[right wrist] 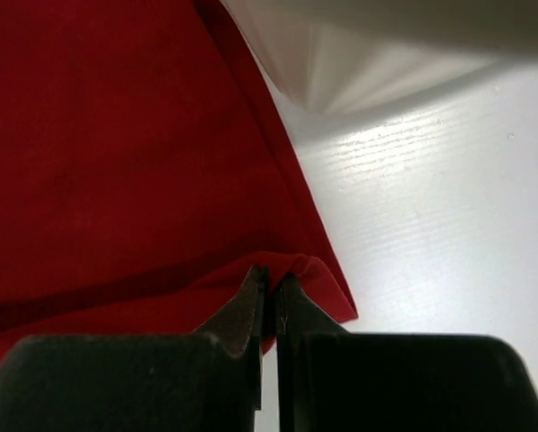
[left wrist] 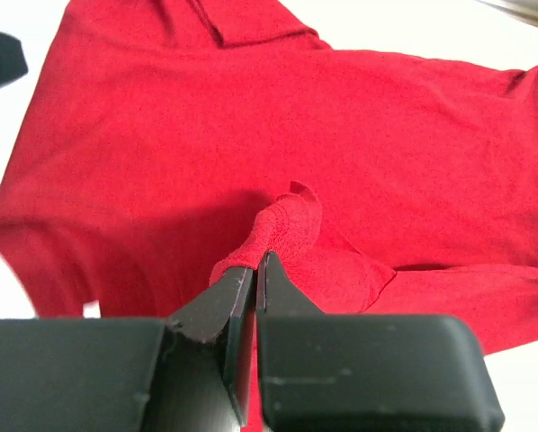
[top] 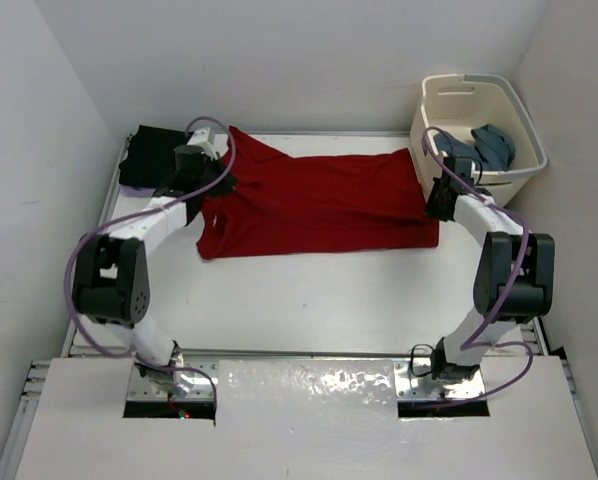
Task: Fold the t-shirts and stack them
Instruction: Fold the flattened tshirt in 1/3 of the way
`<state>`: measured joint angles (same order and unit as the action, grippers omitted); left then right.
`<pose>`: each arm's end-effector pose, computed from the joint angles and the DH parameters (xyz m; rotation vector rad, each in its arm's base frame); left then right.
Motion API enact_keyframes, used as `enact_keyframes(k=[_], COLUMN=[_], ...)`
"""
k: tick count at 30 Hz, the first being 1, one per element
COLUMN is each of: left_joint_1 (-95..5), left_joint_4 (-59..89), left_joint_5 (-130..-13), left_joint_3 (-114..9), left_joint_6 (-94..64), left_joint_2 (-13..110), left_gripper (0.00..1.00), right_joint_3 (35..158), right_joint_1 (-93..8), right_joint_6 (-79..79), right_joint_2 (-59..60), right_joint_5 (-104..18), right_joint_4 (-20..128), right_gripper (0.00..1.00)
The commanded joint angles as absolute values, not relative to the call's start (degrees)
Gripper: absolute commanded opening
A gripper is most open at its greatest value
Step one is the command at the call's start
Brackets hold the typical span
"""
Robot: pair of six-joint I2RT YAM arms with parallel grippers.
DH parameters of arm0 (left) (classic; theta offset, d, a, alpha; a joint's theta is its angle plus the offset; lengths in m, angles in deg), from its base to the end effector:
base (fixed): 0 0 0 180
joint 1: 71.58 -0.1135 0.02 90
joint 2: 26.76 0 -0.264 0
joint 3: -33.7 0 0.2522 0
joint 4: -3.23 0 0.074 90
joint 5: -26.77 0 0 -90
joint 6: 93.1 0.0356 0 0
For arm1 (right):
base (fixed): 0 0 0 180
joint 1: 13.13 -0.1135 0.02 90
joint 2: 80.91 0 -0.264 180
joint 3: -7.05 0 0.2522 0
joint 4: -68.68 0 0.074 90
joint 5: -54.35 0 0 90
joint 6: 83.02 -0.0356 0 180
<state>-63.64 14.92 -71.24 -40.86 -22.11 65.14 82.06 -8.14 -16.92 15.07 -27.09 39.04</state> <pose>0.3608 -0.0553 0.2492 -0.1163 2.0976 -0.4309 0.3505 -0.0359 0.2014 0.6720 2.3467 -0.0367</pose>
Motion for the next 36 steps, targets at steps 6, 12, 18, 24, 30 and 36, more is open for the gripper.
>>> enact_keyframes(k=[6,12,18,24,30,36], left_joint_1=[-66.75,-67.89,-67.89,-67.72,-65.53,-64.02], left_joint_4=[8.61,15.33,18.82,15.7,11.99,8.56], left_joint_5=[-76.87,-75.8,-75.88,-78.78,-80.2,-81.78], left_joint_3=[-52.29,-63.12,-66.99,-57.6,-42.22,-32.9], left_joint_6=[-15.67,-17.43,-16.47,-19.97,-25.16,-28.76], left_joint_2=[80.36,89.34,87.77,78.37,72.82,74.4], left_gripper=[0.0,0.67,1.0,1.0,1.0,1.0], right_joint_3=[86.38,87.17,85.94,83.13,80.4,82.77], right_joint_1=[-8.3,-8.56,-9.7,-12.69,-17.17,-18.85], right_joint_6=[-16.14,-16.31,-15.96,-14.29,-14.03,-14.99], right_joint_2=[19.54,20.69,16.84,12.0,13.74,22.0], right_joint_5=[-24.84,-24.75,-24.93,-25.02,-27.39,-30.02], right_joint_4=[42.0,40.95,39.81,38.14,39.63,40.95], right_gripper=[0.08,0.41,0.58,0.99,0.99,0.99])
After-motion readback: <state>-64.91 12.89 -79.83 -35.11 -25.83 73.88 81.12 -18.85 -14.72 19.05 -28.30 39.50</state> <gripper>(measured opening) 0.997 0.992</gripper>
